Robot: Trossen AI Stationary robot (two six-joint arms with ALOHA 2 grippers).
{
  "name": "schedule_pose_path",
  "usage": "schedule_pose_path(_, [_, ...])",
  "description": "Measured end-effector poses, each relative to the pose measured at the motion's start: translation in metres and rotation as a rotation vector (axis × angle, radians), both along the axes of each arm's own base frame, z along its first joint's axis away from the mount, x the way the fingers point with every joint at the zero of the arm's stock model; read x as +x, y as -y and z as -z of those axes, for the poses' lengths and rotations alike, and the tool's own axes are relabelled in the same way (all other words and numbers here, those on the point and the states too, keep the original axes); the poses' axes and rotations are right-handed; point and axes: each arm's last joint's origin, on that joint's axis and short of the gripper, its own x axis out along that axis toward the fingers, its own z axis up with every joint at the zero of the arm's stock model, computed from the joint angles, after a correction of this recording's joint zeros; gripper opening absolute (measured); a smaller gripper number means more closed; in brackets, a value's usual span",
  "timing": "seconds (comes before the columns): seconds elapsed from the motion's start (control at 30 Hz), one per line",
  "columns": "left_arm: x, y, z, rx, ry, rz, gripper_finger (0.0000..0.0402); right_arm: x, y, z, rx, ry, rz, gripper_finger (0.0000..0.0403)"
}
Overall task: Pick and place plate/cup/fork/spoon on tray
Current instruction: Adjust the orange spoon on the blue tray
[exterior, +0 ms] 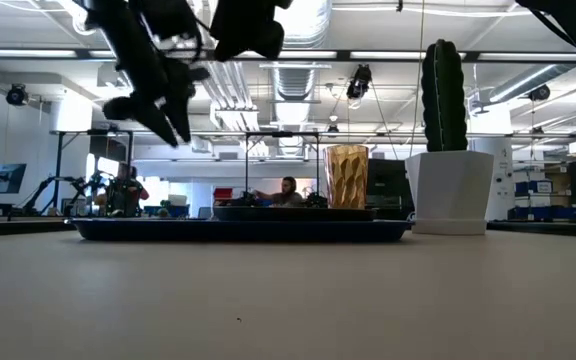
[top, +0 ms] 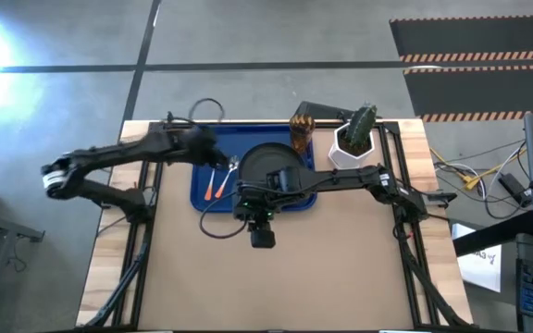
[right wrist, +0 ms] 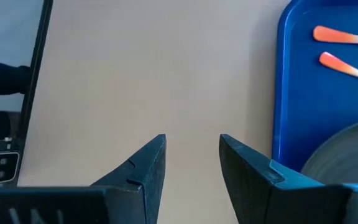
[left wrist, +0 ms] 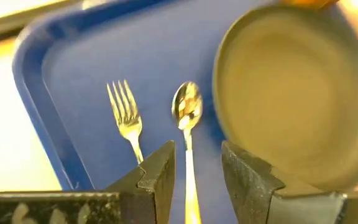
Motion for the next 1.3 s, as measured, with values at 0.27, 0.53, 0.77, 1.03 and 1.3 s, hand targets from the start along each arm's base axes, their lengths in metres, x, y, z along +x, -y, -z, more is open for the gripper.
schedule_pose_path(0.27, [-0.056, 0.028, -0.063, 0.120, 0.306, 0.092, 0.0113, 0.006, 0.003, 0.010, 0.021, -0.021, 0.033, 0.0056])
schedule_pose_path(0.53, [-0.111, 0.058, -0.098, 0.278, 0.562, 0.206, 0.0113, 0.036, 0.028, 0.030, 0.043, 0.104, 0.120, 0.0009])
schedule_pose_path(0.77, [-0.144, 0.073, -0.106, 0.349, 0.659, 0.239, 0.0113, 0.050, 0.063, 0.057, 0.066, 0.075, 0.269, 0.0008])
schedule_pose_path(1.03, [-0.149, 0.075, -0.103, 0.379, 0.629, 0.268, 0.0113, 0.057, 0.079, 0.060, 0.022, 0.145, 0.310, 0.0008])
schedule_pose_path(1.3, [-0.120, 0.063, -0.076, 0.271, 0.458, 0.270, 0.0113, 0.026, 0.076, -0.042, -0.006, 0.446, 0.258, 0.0008])
